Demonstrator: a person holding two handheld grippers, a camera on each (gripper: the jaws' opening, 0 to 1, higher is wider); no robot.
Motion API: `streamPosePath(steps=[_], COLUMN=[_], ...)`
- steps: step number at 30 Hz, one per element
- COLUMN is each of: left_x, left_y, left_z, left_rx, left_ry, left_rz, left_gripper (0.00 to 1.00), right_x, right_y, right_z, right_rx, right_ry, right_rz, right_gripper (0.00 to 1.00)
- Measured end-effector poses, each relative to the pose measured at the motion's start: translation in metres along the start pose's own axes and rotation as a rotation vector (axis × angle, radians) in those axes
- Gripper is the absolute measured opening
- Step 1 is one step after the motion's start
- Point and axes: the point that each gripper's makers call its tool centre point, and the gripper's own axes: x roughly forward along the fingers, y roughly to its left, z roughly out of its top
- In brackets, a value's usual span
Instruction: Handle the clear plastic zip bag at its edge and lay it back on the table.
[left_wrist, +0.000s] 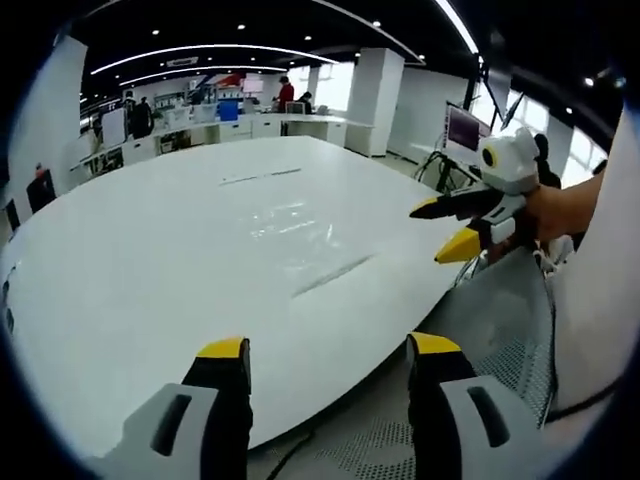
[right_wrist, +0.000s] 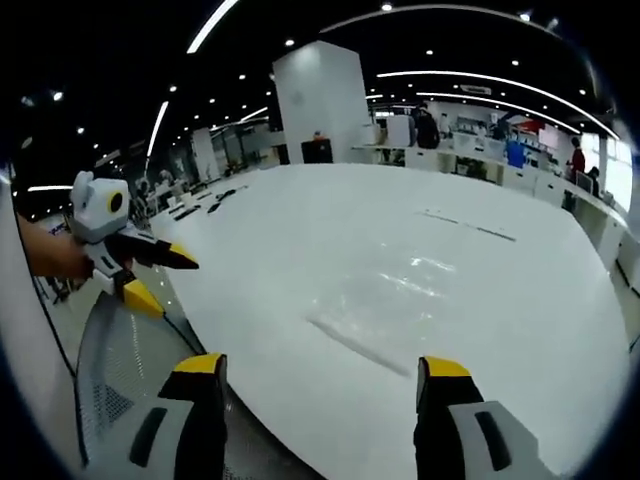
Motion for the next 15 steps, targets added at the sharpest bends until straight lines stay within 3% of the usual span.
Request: streamPosePath(steps=[15], left_x=[0.0019], left_y=[-0.0038], left_z=[-0.0023], left_rx=[-0.011], left_ry=[-0.051], left_rz=[0.024], left_gripper=[0.56], right_x=[-0.0095], right_y=[0.0101], right_z=[-0.0084], right_rx=[0.026], right_ry=[-0.032], right_rz=[-0.004], right_gripper=[0.77])
